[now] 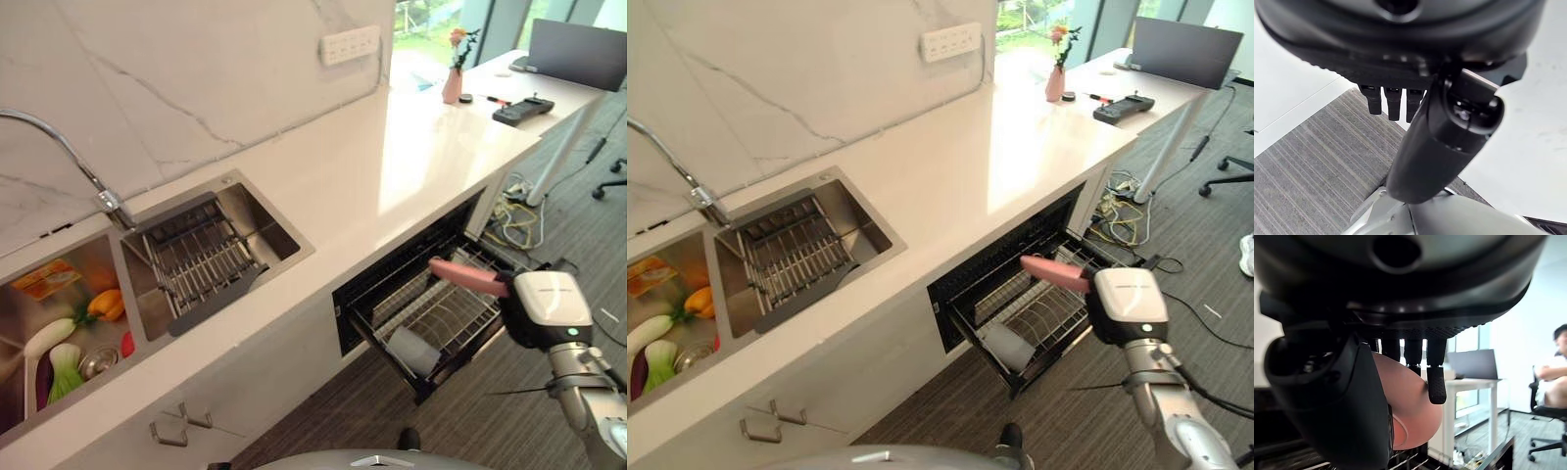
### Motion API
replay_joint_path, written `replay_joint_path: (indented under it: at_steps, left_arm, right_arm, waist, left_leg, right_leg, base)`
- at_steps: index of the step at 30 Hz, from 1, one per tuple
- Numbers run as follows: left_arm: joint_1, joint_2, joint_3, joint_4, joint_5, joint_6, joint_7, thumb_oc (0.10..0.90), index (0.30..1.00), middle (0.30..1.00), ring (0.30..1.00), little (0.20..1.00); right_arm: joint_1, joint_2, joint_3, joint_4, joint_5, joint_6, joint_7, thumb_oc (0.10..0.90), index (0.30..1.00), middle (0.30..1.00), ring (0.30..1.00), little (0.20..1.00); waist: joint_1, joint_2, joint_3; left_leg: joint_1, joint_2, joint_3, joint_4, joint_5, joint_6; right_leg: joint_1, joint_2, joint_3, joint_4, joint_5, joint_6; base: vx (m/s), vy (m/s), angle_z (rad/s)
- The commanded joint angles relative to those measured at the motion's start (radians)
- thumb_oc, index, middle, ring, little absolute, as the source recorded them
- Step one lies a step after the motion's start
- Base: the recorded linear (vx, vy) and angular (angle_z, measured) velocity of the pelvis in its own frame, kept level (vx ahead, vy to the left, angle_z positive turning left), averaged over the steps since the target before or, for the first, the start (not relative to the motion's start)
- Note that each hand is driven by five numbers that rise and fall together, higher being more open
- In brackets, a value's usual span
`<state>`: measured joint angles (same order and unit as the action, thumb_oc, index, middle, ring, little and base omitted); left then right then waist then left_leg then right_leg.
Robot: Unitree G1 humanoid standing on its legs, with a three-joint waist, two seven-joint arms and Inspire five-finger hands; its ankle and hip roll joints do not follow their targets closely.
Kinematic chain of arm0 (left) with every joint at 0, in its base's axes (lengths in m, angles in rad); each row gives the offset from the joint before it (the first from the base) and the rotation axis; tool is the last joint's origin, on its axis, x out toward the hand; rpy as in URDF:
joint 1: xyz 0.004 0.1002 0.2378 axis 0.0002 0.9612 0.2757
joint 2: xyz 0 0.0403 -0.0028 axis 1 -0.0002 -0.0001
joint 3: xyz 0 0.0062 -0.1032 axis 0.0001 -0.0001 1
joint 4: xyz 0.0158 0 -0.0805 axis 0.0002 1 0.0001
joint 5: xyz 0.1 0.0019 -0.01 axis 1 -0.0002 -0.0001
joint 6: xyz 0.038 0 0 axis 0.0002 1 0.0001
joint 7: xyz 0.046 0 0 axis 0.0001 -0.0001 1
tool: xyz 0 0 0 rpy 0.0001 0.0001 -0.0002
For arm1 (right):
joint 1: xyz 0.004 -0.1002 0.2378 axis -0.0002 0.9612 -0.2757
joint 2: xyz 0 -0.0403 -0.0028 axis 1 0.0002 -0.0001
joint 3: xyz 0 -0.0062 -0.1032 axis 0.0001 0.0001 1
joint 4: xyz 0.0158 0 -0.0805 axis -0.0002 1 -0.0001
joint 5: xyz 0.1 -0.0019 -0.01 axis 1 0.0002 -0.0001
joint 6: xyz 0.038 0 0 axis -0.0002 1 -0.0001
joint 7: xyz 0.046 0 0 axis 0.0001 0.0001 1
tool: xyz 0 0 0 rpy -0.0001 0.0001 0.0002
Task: Place the dishes in the dishwasher.
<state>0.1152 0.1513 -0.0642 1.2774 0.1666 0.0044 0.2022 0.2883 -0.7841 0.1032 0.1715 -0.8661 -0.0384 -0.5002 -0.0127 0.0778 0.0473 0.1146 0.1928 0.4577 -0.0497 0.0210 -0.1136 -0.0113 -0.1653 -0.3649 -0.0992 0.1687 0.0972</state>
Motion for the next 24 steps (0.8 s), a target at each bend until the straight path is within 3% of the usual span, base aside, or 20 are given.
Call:
replay_joint_path:
  at_steps: [1,8,15,20,21,22,24]
  left_arm:
    - [-0.011,0.000,-0.041,0.015,-0.002,-0.016,-0.018,0.800,0.900,0.900,0.900,0.900]
    - [0.015,0.009,-0.069,0.026,0.000,-0.018,-0.039,0.800,0.900,0.900,0.900,0.900]
    - [0.026,0.033,-0.092,0.060,0.019,-0.025,-0.051,0.800,0.900,0.900,0.900,0.900]
    - [0.026,0.048,-0.102,0.065,0.012,-0.030,-0.055,0.800,0.900,0.900,0.900,0.900]
    - [0.022,0.048,-0.104,0.062,0.008,-0.031,-0.056,0.800,0.900,0.900,0.900,0.900]
    - [0.021,0.047,-0.104,0.058,0.002,-0.032,-0.056,0.800,0.900,0.900,0.900,0.900]
    - [0.017,0.040,-0.105,0.050,-0.013,-0.032,-0.050,0.800,0.900,0.900,0.900,0.900]
  right_arm:
    - [-0.162,-0.059,-0.051,-0.022,0.003,-0.005,-0.055,0.400,0.300,0.300,0.300,0.300]
    - [-0.287,-0.075,0.094,0.199,0.003,-0.005,-0.019,0.400,0.300,0.300,0.300,0.300]
    - [-0.484,-0.055,0.238,0.580,-0.030,0.063,-0.045,0.400,0.300,0.300,0.300,0.300]
    - [-0.564,-0.053,0.309,0.710,-0.057,0.098,-0.030,0.400,0.300,0.300,0.300,0.300]
    - [-0.567,-0.039,0.312,0.727,-0.049,0.102,-0.023,0.718,0.778,0.778,0.778,0.778]
    - [-0.565,-0.026,0.310,0.739,-0.041,0.106,-0.020,0.800,0.900,0.900,0.900,0.900]
    - [-0.550,0.009,0.286,0.729,0.012,0.100,-0.006,0.800,0.900,0.900,0.900,0.900]
  waist:
    - [0.020,-0.037,-0.018]
    - [0.058,-0.034,-0.026]
    - [0.089,-0.028,-0.038]
    - [0.103,-0.017,-0.030]
    - [0.104,-0.012,-0.027]
    - [0.104,-0.009,-0.026]
    - [0.100,-0.003,-0.023]
  left_leg:
    - [-0.086,0.005,-0.015,-0.008,0.043,0.000]
    - [-0.093,0.006,-0.058,-0.023,0.061,-0.007]
    - [-0.100,-0.003,-0.082,-0.029,0.059,-0.008]
    - [-0.112,-0.014,-0.090,-0.032,0.060,-0.009]
    - [-0.115,-0.016,-0.091,-0.032,0.060,-0.008]
    - [-0.119,-0.019,-0.092,-0.033,0.060,-0.007]
    - [-0.117,-0.022,-0.095,-0.035,0.056,-0.004]
  right_leg:
    - [0.134,-0.013,-0.048,0.013,-0.196,0.061]
    - [0.157,-0.003,-0.090,0.012,-0.207,0.048]
    - [0.163,-0.005,-0.115,0.012,-0.207,0.048]
    - [0.149,-0.014,-0.117,0.012,-0.200,0.053]
    - [0.145,-0.016,-0.117,0.012,-0.199,0.054]
    - [0.141,-0.019,-0.118,0.012,-0.197,0.055]
    - [0.137,-0.024,-0.114,0.012,-0.194,0.057]
  base:
    - [0.00,-0.035,0.32]
    - [0.02,-0.029,0.34]
    - [0.02,0.003,0.19]
    - [0.01,0.009,0.11]
    - [-0.03,0.024,0.02]
    - [0.00,0.000,0.00]
    - [0.00,0.021,0.06]
